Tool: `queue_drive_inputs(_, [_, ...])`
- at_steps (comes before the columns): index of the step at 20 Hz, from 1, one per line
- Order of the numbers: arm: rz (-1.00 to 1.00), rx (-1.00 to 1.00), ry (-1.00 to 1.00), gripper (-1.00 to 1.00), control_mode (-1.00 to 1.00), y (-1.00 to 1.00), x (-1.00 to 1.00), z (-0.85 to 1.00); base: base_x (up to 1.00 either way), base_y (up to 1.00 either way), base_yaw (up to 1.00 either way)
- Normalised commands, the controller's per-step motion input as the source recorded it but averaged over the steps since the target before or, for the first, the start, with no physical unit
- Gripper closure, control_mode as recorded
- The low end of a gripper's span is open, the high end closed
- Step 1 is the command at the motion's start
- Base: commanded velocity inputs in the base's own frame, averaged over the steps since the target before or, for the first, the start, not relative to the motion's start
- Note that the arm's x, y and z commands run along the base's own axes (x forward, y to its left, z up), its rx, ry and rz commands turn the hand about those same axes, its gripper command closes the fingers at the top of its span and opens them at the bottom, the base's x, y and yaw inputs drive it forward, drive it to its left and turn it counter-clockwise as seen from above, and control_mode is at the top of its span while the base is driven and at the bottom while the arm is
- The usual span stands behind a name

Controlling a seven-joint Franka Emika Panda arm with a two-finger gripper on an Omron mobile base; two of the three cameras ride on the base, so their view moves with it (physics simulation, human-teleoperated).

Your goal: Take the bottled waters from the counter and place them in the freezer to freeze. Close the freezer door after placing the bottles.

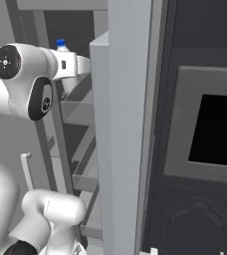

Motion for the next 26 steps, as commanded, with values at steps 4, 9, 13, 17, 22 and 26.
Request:
queue_drive_inputs(4, [0.00, 0.00, 0.00, 1.00, -1.00, 0.00, 0.13, -0.22, 0.00, 0.00, 0.00])
queue_drive_inputs(9, [0.00, 0.00, 0.00, 1.00, -1.00, 0.00, 0.29, -0.05, 0.00, 0.00, 0.00])
queue_drive_inputs(13, [0.00, -0.04, 0.00, 1.00, -1.00, 0.00, 0.39, 0.00, 0.00, 0.00, 0.00])
queue_drive_inputs(17, [0.00, -0.05, 0.00, 1.00, -1.00, 0.00, 0.39, 0.00, 0.00, 0.00, 0.00])
queue_drive_inputs(22, [0.00, 0.00, 0.00, 1.00, -1.00, -0.03, 0.33, -0.05, 0.00, 0.00, 0.00])
queue_drive_inputs(26, [0.00, 0.04, 0.00, 1.00, -1.00, -0.12, 0.22, -0.06, 0.00, 0.00, 0.00])
